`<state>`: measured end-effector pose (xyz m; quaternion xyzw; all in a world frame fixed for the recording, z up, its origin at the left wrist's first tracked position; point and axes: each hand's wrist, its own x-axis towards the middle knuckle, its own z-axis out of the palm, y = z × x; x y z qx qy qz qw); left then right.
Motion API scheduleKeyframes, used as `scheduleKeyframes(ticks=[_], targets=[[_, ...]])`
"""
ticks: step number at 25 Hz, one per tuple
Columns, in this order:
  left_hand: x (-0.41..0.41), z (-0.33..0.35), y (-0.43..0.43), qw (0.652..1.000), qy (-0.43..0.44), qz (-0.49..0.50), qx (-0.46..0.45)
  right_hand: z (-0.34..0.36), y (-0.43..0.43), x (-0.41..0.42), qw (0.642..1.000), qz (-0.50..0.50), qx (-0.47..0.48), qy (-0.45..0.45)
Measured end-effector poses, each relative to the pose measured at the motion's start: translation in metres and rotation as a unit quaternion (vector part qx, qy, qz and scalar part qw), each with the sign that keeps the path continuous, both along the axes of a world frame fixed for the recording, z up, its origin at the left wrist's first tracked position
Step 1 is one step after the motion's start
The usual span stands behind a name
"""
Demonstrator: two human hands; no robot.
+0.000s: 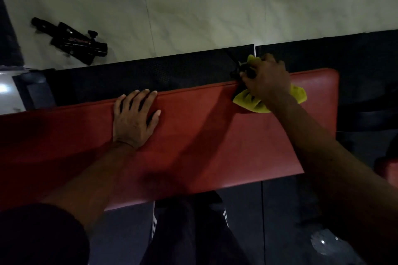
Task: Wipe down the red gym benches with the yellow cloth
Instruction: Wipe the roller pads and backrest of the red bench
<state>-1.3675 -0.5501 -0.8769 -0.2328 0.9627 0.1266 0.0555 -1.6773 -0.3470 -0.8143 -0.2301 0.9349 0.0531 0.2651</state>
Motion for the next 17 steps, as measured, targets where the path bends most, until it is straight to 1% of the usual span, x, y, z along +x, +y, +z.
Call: scheduleKeyframes(ticks=[2, 4, 7, 9, 10, 12, 14, 16, 17], targets=[[0.000, 0.001, 0.000, 1.000, -0.006, 0.003, 0.000, -0.002, -0.010, 0.008, 1.000, -0.005, 0.017, 0.020], [0.001, 0.002, -0.001, 1.000, -0.013, 0.002, 0.001, -0.004, -0.034, 0.028, 0.999, 0.032, 0.026, 0.026], [-0.002, 0.004, -0.001, 1.000, -0.016, 0.001, 0.000, -0.005, -0.054, 0.051, 0.997, 0.077, -0.001, -0.013], [-0.002, 0.006, -0.002, 1.000, -0.016, 0.003, 0.002, 0.000, -0.045, 0.045, 0.994, 0.103, -0.025, -0.041], [-0.001, 0.006, -0.002, 1.000, -0.017, 0.002, 0.003, 0.002, -0.035, 0.037, 0.993, 0.110, -0.032, -0.041], [-0.002, 0.007, -0.003, 1.000, -0.019, 0.000, 0.002, 0.002, -0.005, 0.012, 0.996, 0.086, -0.023, -0.014], [-0.006, 0.010, -0.003, 1.000, -0.023, 0.001, 0.013, 0.003, 0.022, -0.013, 1.000, 0.025, -0.010, 0.007], [-0.007, 0.014, 0.000, 0.999, -0.020, 0.012, 0.028, 0.002, 0.027, -0.021, 1.000, -0.008, 0.001, 0.010], [-0.006, 0.016, 0.001, 0.999, -0.018, 0.026, 0.040, 0.001, 0.021, -0.018, 1.000, -0.005, 0.009, 0.008]])
